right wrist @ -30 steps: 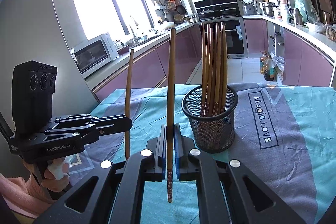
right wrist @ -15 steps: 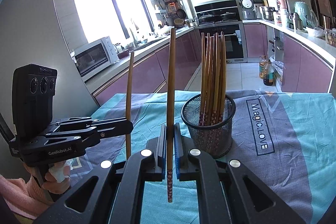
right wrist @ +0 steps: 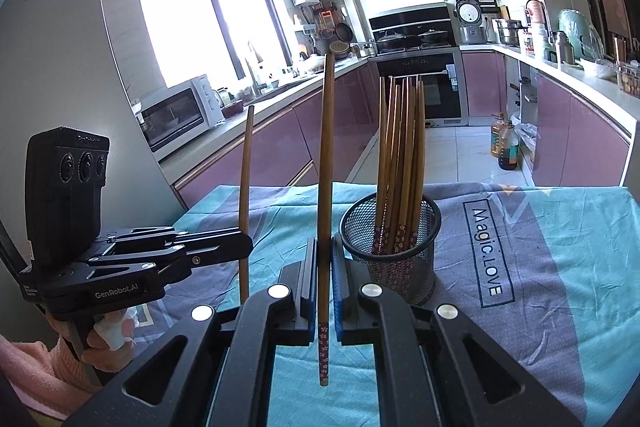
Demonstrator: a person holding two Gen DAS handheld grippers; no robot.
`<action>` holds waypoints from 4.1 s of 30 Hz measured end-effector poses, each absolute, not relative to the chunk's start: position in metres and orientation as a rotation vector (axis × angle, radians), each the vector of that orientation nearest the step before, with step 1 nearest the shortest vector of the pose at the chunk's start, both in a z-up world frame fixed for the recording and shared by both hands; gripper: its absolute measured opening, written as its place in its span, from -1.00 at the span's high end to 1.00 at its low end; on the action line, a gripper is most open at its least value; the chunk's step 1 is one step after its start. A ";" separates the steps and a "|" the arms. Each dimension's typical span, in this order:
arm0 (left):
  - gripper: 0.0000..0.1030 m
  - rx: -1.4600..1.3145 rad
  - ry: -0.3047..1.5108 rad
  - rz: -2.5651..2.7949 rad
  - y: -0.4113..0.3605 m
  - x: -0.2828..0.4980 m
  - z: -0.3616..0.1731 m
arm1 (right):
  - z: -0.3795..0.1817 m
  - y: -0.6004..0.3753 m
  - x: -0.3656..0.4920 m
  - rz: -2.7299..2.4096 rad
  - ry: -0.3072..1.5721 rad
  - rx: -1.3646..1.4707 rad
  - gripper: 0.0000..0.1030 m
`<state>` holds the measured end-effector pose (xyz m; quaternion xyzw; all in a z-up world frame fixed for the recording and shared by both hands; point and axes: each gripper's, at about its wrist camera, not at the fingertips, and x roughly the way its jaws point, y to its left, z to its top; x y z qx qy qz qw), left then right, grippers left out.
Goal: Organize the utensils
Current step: 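Hold both chopsticks upright and move them over the mesh cup opening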
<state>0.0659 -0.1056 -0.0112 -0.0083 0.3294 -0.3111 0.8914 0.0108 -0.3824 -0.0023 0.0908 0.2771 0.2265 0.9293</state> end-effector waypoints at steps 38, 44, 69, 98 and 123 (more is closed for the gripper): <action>0.85 -0.016 0.658 -0.650 -0.113 0.072 -0.001 | 0.005 -0.386 0.016 0.455 0.555 0.176 0.89; 0.85 -0.012 0.653 -0.650 -0.115 0.073 0.000 | 0.005 -0.386 0.016 0.455 0.554 0.175 0.89; 0.85 -0.010 0.634 -0.652 -0.117 0.074 0.005 | 0.012 -0.387 0.026 0.455 0.534 0.159 0.89; 0.85 -0.004 0.622 -0.652 -0.121 0.075 0.014 | 0.016 -0.393 0.031 0.462 0.517 0.162 0.89; 0.85 -0.002 0.604 -0.650 -0.123 0.082 0.027 | 0.021 -0.396 0.035 0.457 0.497 0.155 0.89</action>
